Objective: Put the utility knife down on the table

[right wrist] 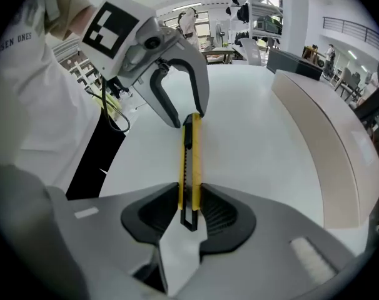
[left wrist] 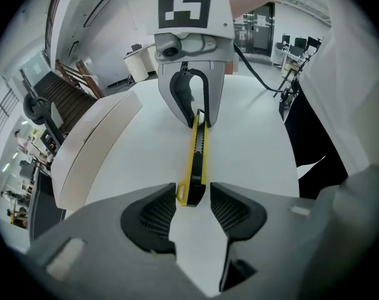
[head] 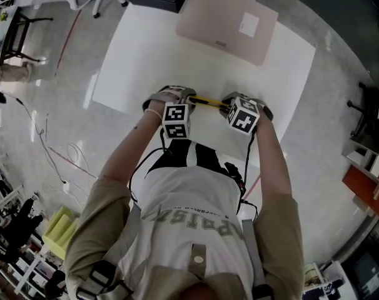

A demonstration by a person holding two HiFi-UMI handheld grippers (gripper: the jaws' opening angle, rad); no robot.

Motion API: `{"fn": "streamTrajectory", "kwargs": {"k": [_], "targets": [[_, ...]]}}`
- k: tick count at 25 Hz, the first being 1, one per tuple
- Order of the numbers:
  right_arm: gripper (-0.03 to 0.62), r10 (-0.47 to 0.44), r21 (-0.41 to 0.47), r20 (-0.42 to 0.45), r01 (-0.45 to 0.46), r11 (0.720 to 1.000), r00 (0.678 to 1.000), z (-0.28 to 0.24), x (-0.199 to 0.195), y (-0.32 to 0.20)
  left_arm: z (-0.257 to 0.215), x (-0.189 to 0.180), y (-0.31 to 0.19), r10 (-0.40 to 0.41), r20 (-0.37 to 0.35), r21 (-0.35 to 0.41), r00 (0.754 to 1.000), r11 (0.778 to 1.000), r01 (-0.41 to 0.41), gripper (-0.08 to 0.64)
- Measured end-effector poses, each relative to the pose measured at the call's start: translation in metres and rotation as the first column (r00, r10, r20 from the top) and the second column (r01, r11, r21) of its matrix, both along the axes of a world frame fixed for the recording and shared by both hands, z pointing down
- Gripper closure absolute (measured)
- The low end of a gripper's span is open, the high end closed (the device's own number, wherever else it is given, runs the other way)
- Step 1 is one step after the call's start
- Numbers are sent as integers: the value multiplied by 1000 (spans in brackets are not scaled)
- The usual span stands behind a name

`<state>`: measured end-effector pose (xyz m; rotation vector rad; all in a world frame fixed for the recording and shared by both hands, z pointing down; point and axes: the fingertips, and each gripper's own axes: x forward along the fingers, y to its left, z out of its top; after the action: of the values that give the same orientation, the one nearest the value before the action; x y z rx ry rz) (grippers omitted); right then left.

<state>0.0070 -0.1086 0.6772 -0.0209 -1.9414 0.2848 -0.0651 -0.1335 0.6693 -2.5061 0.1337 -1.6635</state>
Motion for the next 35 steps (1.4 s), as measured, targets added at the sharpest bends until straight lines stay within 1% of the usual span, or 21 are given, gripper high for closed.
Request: {"fn": "streamTrajectory", "kwargs": {"k": [3,8,12,15,19,24,29,35], "targets": [[474,6,-49,5,-6,999,1000,-2,0,0,1,0,-2,-8,1,16,1000,1000,8,389],[474,4,-90,8,-4,996,1000,-5,0,0,1,1,-3,-3,7,14,1000,1000,3,395],[472,20,-102,17,-18,995,1000,-6,-1,-2,3,0,-5,7,21,-15,1000,1000,-7,396],[471,37,-85,25,-35,996,999,-7,-3,-2,4,-2,-5,10,35,-53,999,999,-8,397],[468,74,-38,55,-72,997,996,-7,-3,-2,4,-1,-5,10,41,-85,999,996,-7,397],[462,121,8,81,-122,992,989,-6,-3,-2,5,-1,-6,13,45,-98,999,995,-8,397],[439,154,35,102,-158,987,983,-6,-3,0,5,-1,-5,18,54,-106,998,994,-13,396],[426,210,58,134,-219,974,969,-12,1,-6,6,0,-4,-4,49,-126,999,992,10,394]]}}
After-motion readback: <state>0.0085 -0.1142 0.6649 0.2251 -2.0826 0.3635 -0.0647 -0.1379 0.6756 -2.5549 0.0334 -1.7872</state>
